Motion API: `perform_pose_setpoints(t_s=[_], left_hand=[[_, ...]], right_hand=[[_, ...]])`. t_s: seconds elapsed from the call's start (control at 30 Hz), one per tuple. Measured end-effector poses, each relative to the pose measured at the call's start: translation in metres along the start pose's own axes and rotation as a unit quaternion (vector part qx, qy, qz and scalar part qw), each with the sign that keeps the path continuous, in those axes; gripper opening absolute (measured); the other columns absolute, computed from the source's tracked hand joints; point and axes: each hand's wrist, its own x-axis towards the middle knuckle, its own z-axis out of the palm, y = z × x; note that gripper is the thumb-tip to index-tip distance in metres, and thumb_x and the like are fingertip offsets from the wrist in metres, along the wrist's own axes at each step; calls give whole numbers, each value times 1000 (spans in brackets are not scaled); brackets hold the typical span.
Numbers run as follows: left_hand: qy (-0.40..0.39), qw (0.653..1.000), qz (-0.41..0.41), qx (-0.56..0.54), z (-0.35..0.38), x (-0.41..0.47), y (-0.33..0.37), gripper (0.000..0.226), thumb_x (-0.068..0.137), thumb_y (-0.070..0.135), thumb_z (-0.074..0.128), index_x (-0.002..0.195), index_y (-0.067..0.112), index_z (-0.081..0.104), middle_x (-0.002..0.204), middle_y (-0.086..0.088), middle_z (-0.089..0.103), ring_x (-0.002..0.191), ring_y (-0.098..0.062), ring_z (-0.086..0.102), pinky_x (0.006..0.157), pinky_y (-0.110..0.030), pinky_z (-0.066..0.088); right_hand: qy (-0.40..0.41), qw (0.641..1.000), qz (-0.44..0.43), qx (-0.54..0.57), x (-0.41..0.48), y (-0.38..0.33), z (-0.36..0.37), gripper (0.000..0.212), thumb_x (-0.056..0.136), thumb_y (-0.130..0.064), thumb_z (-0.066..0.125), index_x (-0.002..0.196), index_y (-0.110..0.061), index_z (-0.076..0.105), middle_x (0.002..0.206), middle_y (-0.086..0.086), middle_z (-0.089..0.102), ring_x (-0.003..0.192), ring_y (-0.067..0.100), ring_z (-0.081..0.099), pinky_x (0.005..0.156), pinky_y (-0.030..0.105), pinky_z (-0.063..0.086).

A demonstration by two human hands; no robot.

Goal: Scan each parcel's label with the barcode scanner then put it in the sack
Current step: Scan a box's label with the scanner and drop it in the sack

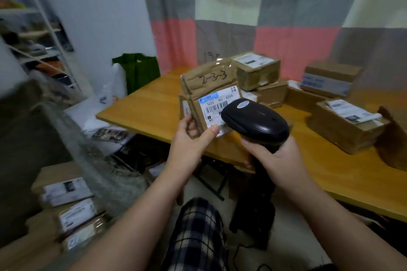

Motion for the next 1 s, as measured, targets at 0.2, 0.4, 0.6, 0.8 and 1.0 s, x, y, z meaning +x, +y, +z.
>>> perform_pose_setpoints(t_s=[0.2, 0.4, 0.6, 0.8, 1.0], left_hand=[[196, 977, -30, 76, -137, -65, -38, 56, 78, 3, 76, 122, 8, 41, 101, 2, 63, 72, 16, 60, 71, -8, 50], [323, 899, -87, 284, -251, -96, -58, 87, 64, 44, 84, 131, 8, 41, 121, -4, 52, 106, -14, 56, 94, -31, 48], [349, 748, -129, 549, -323, -113, -77, 96, 62, 44, 83, 138, 6, 39, 123, -21, 42, 113, -38, 38, 99, -46, 33], [283, 627, -208, 695, -372, -131, -116, 91, 64, 43, 82, 135, 3, 39, 123, -23, 42, 111, -40, 41, 91, -48, 37], [156, 606, -220, 749, -356, -117, -117, 66, 88, 66, 44, 128, 15, 54, 133, -13, 45, 120, -31, 41, 97, -39, 33]], right_hand=[[-174, 985, -2, -18, -3, 11, 114, 16, 84, -12, 72, 70, -18, 66, 50, 0, 62, 49, 12, 58, 54, 21, 47], [-216, 971, 50, -84, -2, 44, 213, 43, 80, -34, 76, 119, -19, 65, 102, -5, 69, 97, 12, 62, 87, 30, 49], [-215, 936, 101, -260, 9, 112, 273, 43, 73, -52, 75, 98, -19, 66, 103, 9, 65, 103, 30, 60, 87, 38, 50], [-288, 900, 140, -295, -5, 125, 302, 64, 79, -42, 75, 131, -13, 54, 139, 17, 41, 129, 33, 42, 108, 35, 34], [-248, 907, 206, -271, -5, 132, 298, 57, 80, -29, 76, 131, -18, 53, 143, 17, 43, 132, 34, 41, 108, 37, 35]])
